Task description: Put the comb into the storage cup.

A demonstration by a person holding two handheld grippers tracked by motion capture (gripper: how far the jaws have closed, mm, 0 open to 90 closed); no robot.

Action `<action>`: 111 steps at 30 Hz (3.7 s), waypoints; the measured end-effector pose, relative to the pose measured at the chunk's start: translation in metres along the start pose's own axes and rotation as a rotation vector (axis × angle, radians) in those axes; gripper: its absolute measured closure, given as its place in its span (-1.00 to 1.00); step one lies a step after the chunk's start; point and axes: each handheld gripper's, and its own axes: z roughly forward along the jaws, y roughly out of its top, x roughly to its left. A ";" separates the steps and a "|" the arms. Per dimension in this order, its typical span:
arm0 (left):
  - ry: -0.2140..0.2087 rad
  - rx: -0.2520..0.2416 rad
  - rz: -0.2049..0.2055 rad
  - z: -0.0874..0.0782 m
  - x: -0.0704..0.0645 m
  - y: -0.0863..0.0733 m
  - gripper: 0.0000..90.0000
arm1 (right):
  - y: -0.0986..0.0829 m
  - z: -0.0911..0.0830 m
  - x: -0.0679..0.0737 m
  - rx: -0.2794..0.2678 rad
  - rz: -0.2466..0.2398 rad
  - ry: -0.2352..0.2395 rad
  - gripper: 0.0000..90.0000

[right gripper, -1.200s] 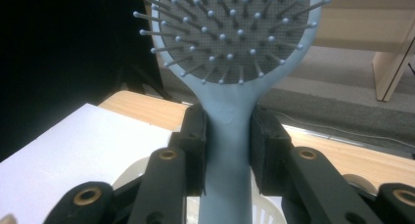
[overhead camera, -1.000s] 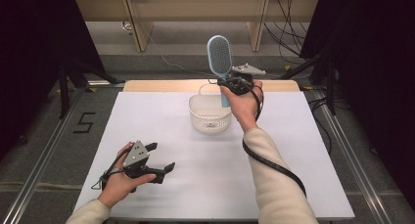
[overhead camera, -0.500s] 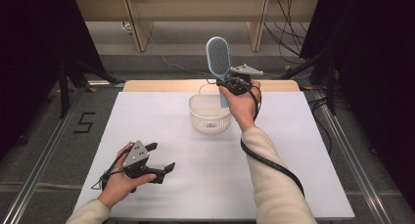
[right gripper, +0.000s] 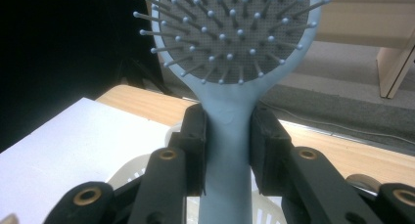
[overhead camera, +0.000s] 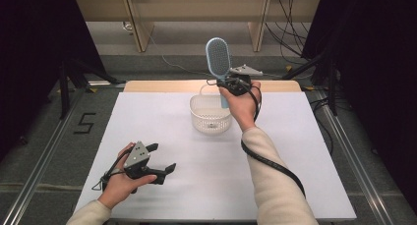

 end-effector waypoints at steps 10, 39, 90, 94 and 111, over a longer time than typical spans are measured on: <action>-0.002 0.000 -0.002 0.000 0.000 0.000 -0.89 | -0.001 0.002 0.001 0.000 -0.016 0.006 0.57; -0.006 -0.001 -0.001 0.000 0.000 0.000 -0.89 | -0.004 0.010 0.006 0.018 -0.063 0.024 0.57; -0.006 -0.002 0.002 0.001 -0.001 0.000 -0.89 | -0.017 0.016 0.008 0.038 -0.090 0.034 0.57; -0.006 -0.002 0.002 0.001 -0.001 0.000 -0.89 | -0.018 0.017 0.008 0.036 -0.094 0.033 0.57; -0.007 0.000 0.000 0.001 -0.001 0.000 -0.89 | -0.035 0.018 0.009 0.055 -0.106 0.036 0.57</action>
